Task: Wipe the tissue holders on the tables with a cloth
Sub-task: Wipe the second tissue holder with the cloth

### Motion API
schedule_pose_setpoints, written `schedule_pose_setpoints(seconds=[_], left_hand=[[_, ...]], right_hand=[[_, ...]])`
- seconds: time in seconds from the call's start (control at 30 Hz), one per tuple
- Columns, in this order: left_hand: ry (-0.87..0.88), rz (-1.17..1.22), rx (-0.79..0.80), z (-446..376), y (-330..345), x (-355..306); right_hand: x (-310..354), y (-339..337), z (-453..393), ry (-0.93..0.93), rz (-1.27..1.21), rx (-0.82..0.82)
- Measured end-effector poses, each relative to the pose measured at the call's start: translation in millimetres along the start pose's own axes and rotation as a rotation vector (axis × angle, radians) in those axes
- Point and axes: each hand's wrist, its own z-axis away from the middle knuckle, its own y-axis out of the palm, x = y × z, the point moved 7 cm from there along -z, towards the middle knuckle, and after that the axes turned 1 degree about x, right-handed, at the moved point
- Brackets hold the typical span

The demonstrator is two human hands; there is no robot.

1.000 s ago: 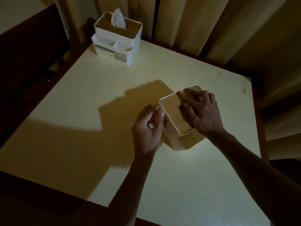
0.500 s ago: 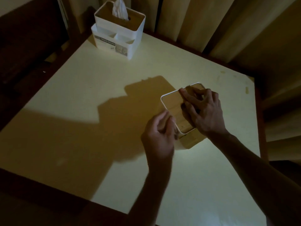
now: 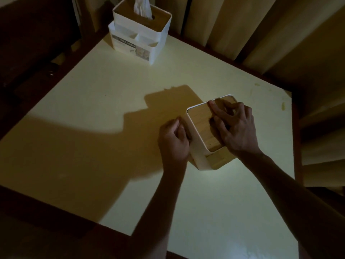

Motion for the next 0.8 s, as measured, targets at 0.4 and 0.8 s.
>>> schedule_pose_setpoints(seconds=[0.4, 0.8], left_hand=[[0.067, -0.111, 0.207, 94, 24, 15], [-0.043, -0.225, 0.218, -24, 5, 6]], right_hand=[[0, 0, 1, -0.002, -0.019, -0.006], [-2, 2, 0, -0.012, 0.002, -0.004]])
